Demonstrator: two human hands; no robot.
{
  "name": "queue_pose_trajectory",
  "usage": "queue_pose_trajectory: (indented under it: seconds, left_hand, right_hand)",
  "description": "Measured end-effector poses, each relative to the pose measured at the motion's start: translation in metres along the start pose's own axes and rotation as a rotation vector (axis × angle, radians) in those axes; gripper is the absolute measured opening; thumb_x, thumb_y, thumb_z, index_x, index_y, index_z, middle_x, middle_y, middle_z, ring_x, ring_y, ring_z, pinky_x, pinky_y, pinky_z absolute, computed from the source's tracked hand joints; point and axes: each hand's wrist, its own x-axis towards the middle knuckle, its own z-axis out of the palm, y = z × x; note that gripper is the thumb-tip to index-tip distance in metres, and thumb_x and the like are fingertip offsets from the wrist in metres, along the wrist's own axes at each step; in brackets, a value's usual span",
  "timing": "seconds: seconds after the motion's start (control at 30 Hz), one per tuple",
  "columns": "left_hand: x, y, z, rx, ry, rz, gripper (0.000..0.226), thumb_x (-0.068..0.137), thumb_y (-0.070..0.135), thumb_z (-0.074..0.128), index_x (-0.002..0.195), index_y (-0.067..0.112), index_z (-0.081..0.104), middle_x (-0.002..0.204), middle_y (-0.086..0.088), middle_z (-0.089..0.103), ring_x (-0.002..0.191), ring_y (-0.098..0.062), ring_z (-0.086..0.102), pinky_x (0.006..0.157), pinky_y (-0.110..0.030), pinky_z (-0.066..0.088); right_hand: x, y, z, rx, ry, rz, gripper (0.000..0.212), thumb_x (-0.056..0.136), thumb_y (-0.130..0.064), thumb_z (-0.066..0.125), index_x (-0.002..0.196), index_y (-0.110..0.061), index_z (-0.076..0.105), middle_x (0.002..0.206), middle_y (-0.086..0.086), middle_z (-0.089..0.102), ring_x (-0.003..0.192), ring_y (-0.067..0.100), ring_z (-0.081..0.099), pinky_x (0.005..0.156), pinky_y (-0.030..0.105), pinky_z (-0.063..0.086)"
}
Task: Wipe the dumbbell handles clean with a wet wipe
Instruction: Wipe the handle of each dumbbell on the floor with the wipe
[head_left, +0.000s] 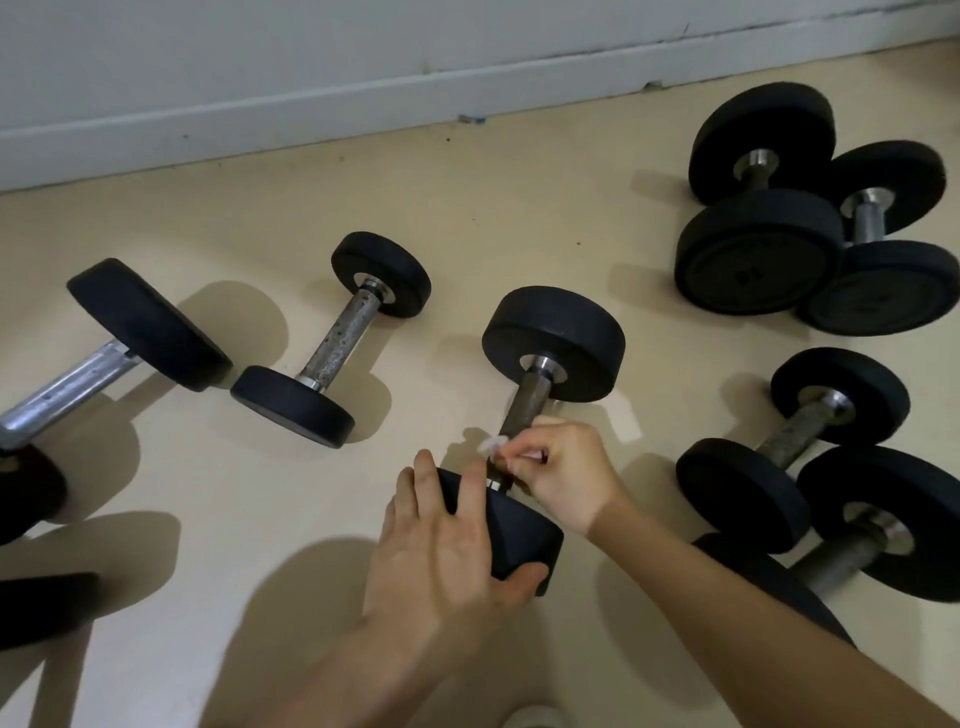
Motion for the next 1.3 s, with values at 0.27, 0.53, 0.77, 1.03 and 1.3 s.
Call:
queue_pose_trajectory:
  seconds: [0.27,0.53,0.77,1.03,1.3]
  left_hand:
    - [-0.005,0.009,0.005,0.052,-0.033,0.033,0.091,0.076,0.071,0.051,0.137,0.035,-0.005,0.156,-0.018,-0.006,0.144,-0.034,-0.001,0.115,-0.039,0.015]
    - [-0.008,0.019,0.008,0.095,-0.057,0.032,0.089,0.080,0.067,0.051,0.144,0.037,-0.002,0.156,-0.018,-0.010,0.144,-0.037,-0.005,0.116,-0.042,0.009]
    - [-0.010,0.020,0.007,0.137,-0.045,0.053,0.087,0.080,0.064,0.052,0.144,0.036,0.000,0.155,-0.020,-0.007,0.144,-0.038,-0.003,0.116,-0.043,0.011]
    - [-0.016,0.009,0.014,0.126,0.024,0.167,0.085,0.057,0.063,0.063,0.129,0.020,0.047,0.123,-0.022,0.060,0.109,-0.038,0.062,0.079,-0.041,0.055]
    - [-0.010,0.004,0.017,0.123,0.114,0.386,0.066,0.055,0.031,0.086,0.115,0.026,0.058,0.110,-0.007,0.066,0.100,-0.029,0.062,0.066,-0.036,0.057]
  right_hand:
    - [0.004,0.005,-0.005,-0.148,0.054,-0.049,0.009,0.082,-0.006,0.067,0.081,-0.009,0.075,0.092,0.003,0.064,0.085,0.015,0.064,0.082,0.024,0.051]
    - [0.002,0.002,-0.010,-0.127,0.014,-0.043,0.011,0.083,-0.003,0.065,0.079,-0.007,0.075,0.079,-0.008,0.054,0.075,0.004,0.057,0.076,0.021,0.048]
    - [0.028,0.006,-0.010,-0.214,0.072,0.006,0.013,0.085,-0.003,0.063,0.075,-0.010,0.069,0.090,0.002,0.060,0.084,0.017,0.062,0.082,0.031,0.052]
    - [0.034,0.020,-0.028,-0.280,0.233,0.035,0.020,0.088,-0.018,0.062,0.107,-0.013,0.067,0.098,0.001,0.053,0.089,0.014,0.053,0.077,0.016,0.036]
    - [0.006,0.031,-0.051,-0.328,0.006,0.003,0.021,0.092,-0.011,0.056,0.109,-0.009,0.069,0.109,0.003,0.058,0.093,0.011,0.055,0.080,0.014,0.039]
